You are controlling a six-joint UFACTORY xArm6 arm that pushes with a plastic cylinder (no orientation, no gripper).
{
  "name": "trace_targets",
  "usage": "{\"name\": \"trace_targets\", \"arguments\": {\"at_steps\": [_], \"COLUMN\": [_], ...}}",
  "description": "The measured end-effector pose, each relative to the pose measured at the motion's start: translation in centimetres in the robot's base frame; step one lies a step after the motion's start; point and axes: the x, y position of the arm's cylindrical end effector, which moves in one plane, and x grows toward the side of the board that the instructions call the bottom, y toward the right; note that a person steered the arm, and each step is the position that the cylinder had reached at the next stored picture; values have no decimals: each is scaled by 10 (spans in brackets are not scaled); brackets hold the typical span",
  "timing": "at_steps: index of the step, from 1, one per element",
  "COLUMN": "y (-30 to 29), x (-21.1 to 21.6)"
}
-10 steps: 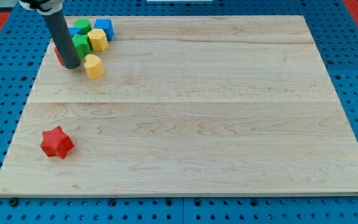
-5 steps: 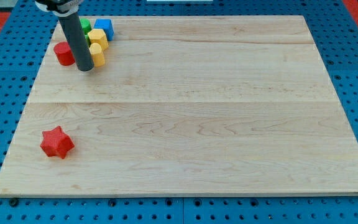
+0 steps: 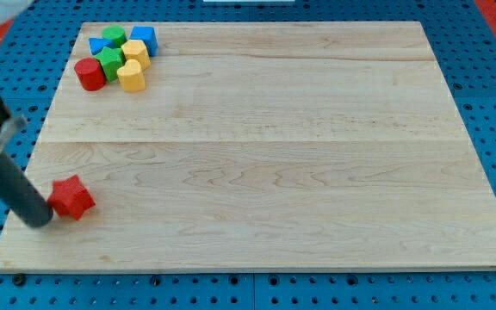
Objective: Move the red star towards the center
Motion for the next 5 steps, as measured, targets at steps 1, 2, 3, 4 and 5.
{"name": "trace_targets", "arguments": {"at_steps": [1, 2, 3, 4, 5], "y": [4, 6, 23, 23, 18], "x": [-18, 13, -27, -68, -47]}}
